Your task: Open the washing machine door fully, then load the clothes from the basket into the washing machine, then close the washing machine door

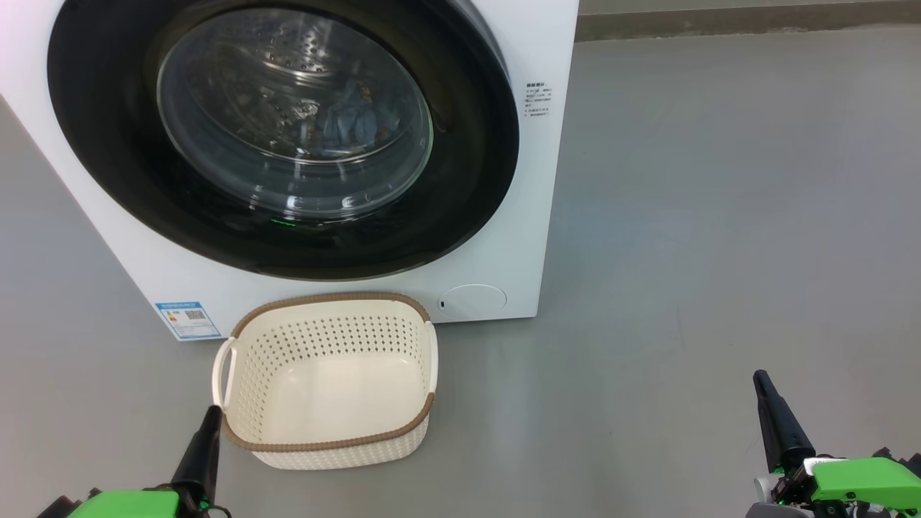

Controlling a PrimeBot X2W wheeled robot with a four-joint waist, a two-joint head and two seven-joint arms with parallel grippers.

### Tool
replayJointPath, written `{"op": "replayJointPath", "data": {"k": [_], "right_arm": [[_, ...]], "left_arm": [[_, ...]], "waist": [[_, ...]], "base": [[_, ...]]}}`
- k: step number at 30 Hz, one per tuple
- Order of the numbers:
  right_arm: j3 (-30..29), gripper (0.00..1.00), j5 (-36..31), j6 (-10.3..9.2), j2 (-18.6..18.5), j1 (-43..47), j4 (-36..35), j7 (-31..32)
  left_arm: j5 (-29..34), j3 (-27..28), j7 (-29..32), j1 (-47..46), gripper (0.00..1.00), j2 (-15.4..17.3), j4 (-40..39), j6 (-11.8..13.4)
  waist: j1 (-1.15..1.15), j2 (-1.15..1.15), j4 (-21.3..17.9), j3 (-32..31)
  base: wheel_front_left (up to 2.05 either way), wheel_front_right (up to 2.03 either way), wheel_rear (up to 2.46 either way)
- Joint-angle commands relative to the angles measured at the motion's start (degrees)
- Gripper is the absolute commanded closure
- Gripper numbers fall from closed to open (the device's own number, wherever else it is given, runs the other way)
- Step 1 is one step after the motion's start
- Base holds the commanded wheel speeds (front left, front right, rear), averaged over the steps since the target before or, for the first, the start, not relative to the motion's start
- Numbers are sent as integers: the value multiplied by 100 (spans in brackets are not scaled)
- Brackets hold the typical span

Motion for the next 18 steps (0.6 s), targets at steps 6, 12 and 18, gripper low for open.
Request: {"op": "replayJointPath", "data": {"k": [6, 12, 18], "right_arm": [[140, 100, 25, 9, -8, -237, -172, 42], [138, 100, 23, 9, -7, -237, -172, 43], [137, 100, 22, 9, -6, -237, -172, 44]], "left_arm": [[-48, 197, 33, -235, 100, 149, -110, -40], [-48, 197, 33, -235, 100, 149, -111, -40], [-48, 197, 33, -235, 100, 149, -111, -40]], "waist": [[0, 0, 0, 0], [0, 0, 0, 0], [0, 0, 0, 0]], "base": [[0, 0, 0], [0, 0, 0], [0, 0, 0]]}}
